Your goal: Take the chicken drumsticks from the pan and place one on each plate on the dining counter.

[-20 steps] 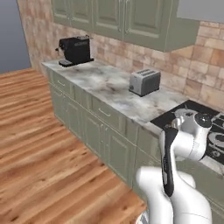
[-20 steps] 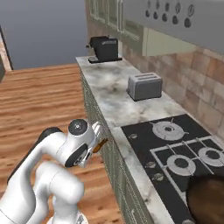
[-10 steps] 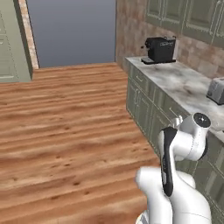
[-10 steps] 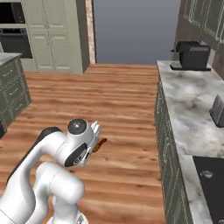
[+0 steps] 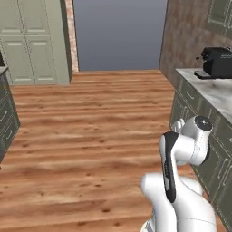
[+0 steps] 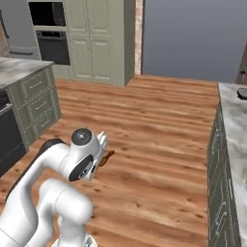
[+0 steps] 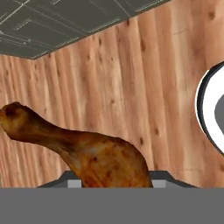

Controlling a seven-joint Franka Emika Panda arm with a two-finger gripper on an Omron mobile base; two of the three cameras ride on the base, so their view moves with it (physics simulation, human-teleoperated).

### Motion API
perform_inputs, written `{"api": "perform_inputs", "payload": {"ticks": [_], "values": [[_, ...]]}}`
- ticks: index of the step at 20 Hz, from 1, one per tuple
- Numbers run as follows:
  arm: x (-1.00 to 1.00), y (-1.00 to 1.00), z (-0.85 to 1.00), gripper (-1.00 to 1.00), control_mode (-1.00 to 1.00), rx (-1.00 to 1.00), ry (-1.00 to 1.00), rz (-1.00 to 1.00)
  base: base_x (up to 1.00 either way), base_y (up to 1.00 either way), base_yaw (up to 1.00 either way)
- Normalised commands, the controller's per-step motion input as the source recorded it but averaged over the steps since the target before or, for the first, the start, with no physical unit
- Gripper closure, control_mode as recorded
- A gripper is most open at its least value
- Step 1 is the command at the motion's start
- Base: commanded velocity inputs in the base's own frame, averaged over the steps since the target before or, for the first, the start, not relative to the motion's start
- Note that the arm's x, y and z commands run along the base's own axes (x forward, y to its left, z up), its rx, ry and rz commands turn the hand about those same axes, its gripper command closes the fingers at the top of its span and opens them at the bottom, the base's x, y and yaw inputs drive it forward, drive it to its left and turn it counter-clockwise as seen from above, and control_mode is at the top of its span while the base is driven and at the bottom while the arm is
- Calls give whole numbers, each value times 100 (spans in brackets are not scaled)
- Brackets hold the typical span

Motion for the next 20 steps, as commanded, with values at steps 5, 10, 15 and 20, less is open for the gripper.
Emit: {"api": "perform_inputs", "payload": {"ticks": [5, 10, 15, 20], "values": [[0, 0, 0, 100, 100, 0, 0, 0, 100, 0, 21], [0, 0, 0, 100, 100, 0, 0, 0, 100, 0, 26], [0, 0, 0, 100, 100, 0, 0, 0, 100, 0, 29], [0, 0, 0, 100, 100, 0, 0, 0, 100, 0, 31]]}}
